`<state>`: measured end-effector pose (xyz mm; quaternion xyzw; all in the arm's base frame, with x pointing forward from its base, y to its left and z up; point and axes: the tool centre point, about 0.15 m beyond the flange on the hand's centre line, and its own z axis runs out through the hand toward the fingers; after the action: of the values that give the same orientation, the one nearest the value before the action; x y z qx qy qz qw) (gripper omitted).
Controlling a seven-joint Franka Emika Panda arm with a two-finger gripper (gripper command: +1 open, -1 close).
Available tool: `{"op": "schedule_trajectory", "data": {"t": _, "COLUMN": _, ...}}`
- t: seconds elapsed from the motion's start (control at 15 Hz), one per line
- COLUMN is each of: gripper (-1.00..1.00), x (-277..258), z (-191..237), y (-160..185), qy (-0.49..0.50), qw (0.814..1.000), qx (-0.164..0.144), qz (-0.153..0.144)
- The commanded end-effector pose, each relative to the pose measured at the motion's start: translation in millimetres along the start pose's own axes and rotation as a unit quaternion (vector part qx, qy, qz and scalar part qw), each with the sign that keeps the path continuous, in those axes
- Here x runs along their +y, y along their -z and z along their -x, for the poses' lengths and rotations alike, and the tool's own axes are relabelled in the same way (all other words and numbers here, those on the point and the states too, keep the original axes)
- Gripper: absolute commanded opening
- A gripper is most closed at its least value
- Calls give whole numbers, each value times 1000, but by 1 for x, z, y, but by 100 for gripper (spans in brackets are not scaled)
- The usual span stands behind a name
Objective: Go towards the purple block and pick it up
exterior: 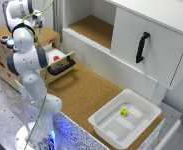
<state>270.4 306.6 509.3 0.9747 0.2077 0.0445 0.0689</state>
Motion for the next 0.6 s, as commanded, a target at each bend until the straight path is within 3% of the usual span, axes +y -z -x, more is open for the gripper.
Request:
{"op": "schedule_trajectory", "data": {"t": 0.0, "gripper": 100, "x": 55, "z": 28, "y": -23, "qy": -7, "qw": 996, "qx": 57, "qz": -74}}
{"op": "schedule_trajectory", "data": {"t": 0.33, "gripper": 100, "x": 31, "z": -11, "y": -12, "qy": 67, "qw": 992, "qx": 57, "qz": -87}}
{"op": "schedule_trajectory", "data": {"t": 0.53, "gripper": 100, "x": 1, "z": -51, "y": -5, "qy": 136, "qw": 986, "qx": 66, "qz": -75}}
